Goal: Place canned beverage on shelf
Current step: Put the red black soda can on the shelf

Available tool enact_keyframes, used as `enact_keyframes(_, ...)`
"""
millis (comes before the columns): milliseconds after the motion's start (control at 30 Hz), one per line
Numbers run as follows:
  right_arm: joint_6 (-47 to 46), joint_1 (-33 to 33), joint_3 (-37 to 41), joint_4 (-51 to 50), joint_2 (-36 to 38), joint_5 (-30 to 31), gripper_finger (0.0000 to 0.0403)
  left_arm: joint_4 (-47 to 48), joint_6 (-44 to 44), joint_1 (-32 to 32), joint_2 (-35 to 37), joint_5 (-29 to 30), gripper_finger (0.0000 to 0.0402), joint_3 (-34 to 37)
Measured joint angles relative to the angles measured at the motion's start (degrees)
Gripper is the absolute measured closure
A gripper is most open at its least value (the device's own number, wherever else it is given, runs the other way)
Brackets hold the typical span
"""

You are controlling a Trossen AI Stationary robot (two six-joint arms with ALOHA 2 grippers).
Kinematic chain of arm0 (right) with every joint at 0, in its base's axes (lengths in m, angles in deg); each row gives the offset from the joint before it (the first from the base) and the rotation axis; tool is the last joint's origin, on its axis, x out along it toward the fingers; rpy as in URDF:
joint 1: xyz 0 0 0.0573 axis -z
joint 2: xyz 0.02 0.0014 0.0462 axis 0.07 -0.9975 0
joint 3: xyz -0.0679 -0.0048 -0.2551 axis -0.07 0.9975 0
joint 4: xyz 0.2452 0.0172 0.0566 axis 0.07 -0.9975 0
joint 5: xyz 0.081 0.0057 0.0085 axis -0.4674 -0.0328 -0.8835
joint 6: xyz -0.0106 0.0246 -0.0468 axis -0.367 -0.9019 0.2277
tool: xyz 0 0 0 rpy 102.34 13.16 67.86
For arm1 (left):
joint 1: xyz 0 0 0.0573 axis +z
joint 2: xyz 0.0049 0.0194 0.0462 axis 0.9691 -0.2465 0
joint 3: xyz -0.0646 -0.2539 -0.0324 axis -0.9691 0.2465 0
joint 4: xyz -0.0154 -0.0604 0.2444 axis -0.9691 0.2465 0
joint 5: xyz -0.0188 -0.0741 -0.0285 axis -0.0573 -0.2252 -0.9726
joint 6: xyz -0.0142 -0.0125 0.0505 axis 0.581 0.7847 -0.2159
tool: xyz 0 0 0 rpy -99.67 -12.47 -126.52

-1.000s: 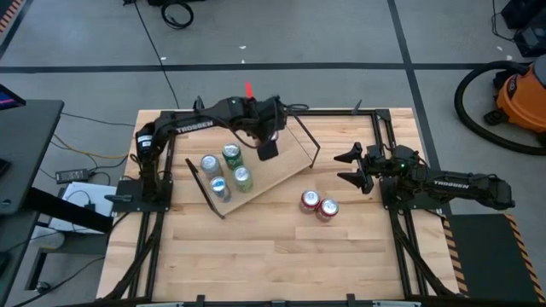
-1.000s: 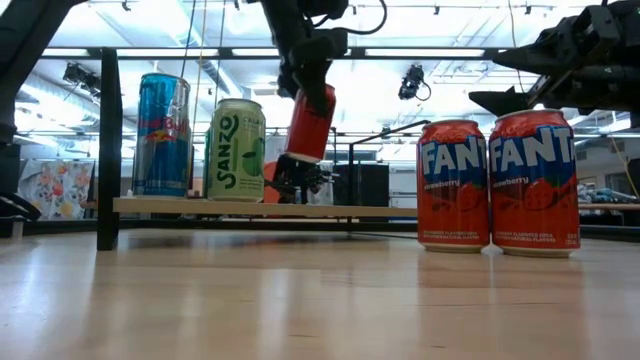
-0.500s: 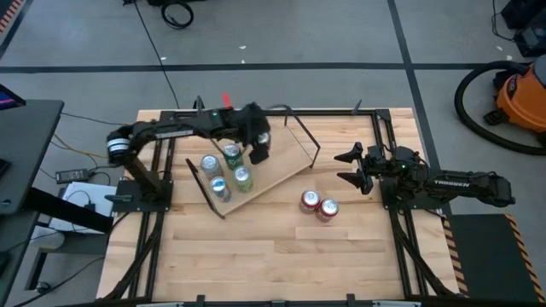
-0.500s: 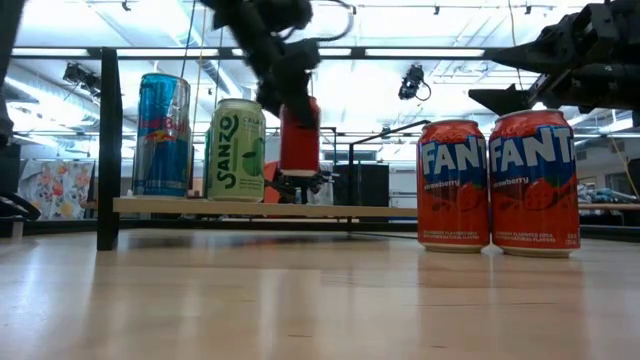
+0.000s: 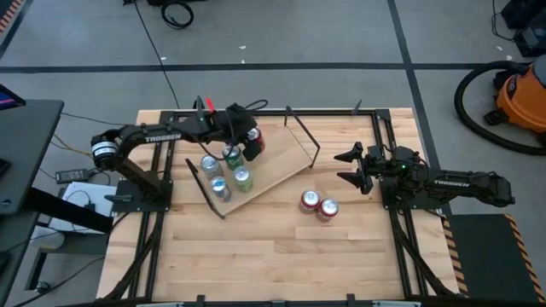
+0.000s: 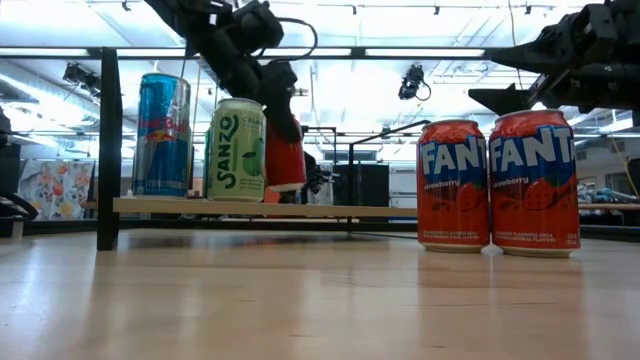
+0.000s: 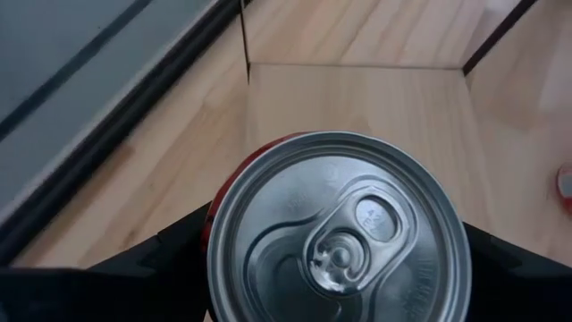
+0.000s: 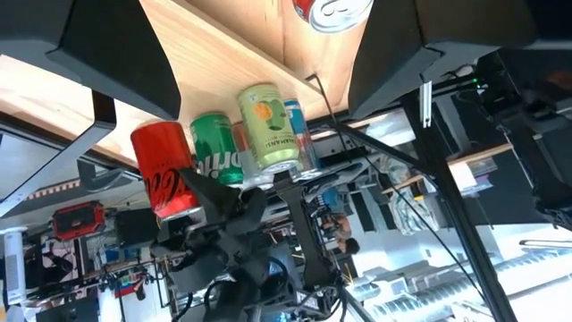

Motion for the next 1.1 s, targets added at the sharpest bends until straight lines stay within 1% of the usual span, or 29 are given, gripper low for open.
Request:
enact_keyframes(100,0.1,0.0,0.0,0.0,0.0,0.0,0.0069,1.0,0.9,0.0,0.0,-0.2,0.0092,1.0)
enact_keyframes(200,0.1,0.0,0.0,0.1,0.0,0.0,0.0069,-0.4,0.9,-0.3,0.0,0.0,0.0092,1.4)
enact_keyframes(467,0.0,0.0,0.0,0.1,0.0,0.3,0.0069,0.1,0.9,-0.4,-0.1,0.7,0.0092,3.1)
enact_keyframes(800,0.1,0.0,0.0,0.0,0.0,0.5,0.0069,0.3,1.1,-0.8,0.0,0.9,0.0091,3.2)
enact_keyframes(900,0.1,0.0,0.0,0.0,0.0,0.5,0.0069,0.4,1.1,-1.1,0.0,0.9,0.0081,3.3)
enact_keyframes(1100,0.1,0.0,0.0,0.0,0.0,0.5,0.0069,0.4,1.2,-1.1,0.0,0.9,0.0046,3.3)
